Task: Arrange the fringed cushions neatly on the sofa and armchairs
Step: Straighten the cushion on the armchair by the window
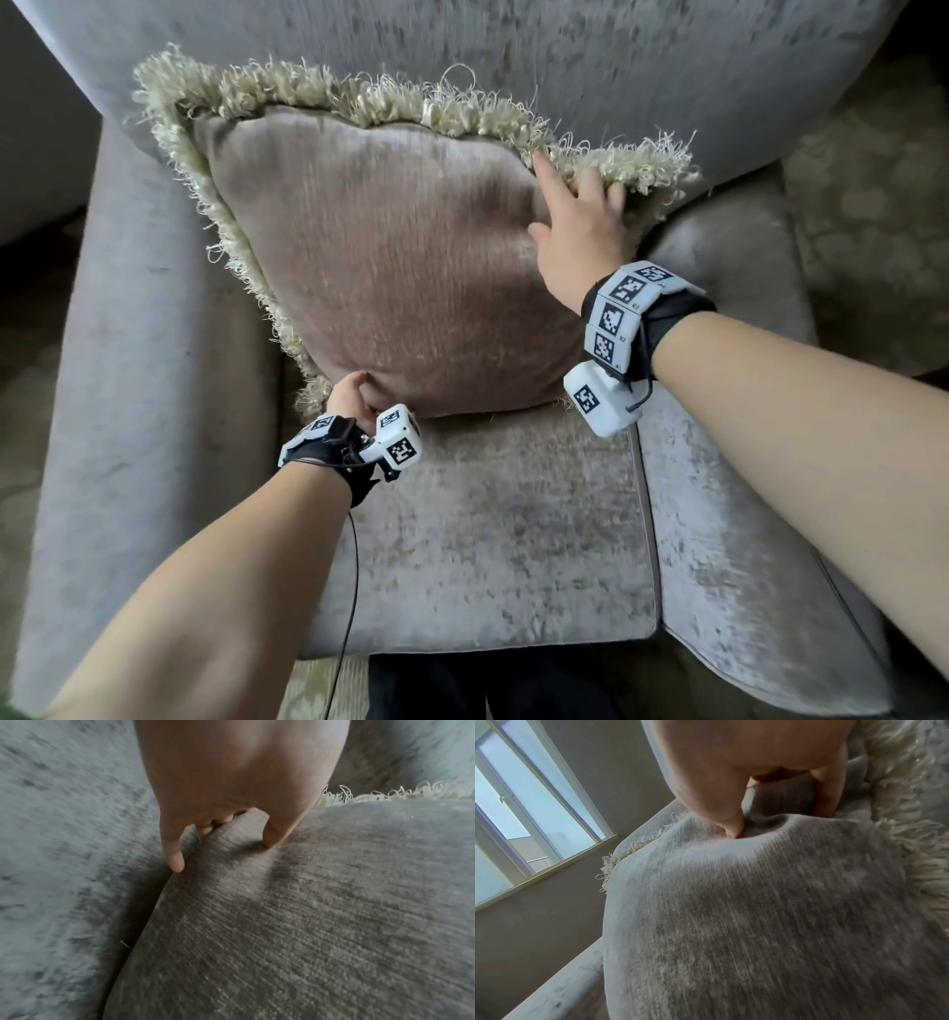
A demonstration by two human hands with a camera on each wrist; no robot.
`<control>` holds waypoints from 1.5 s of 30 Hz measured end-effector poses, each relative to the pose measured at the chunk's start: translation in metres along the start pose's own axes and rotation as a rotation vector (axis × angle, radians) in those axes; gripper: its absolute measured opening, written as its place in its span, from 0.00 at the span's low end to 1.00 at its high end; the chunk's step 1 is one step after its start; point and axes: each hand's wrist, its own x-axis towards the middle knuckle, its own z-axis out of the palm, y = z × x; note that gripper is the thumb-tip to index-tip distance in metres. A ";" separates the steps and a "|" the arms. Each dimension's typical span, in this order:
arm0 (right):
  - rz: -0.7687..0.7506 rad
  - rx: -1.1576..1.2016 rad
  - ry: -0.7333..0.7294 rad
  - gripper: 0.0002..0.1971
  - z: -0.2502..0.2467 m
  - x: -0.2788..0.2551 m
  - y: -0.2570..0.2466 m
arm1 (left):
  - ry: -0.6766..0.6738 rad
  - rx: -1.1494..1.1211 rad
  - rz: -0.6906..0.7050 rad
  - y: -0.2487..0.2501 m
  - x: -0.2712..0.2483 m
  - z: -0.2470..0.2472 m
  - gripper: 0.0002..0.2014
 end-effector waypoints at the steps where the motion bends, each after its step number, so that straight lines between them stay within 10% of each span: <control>1: 0.001 0.013 0.000 0.30 -0.001 -0.002 0.001 | -0.004 0.010 -0.003 -0.002 -0.001 -0.002 0.35; 12: 0.126 0.355 0.074 0.01 -0.051 -0.013 0.023 | 0.036 0.199 0.247 0.029 -0.013 -0.030 0.22; 25: 0.476 0.560 0.101 0.06 -0.056 -0.068 0.042 | 0.092 0.096 0.654 0.092 -0.155 -0.008 0.11; 39: 0.462 0.552 0.162 0.05 -0.005 -0.043 0.070 | 0.181 0.266 0.591 0.102 -0.091 0.005 0.16; 45: 0.476 0.534 0.240 0.07 -0.001 -0.020 0.071 | 0.336 0.390 0.773 0.122 -0.063 0.010 0.12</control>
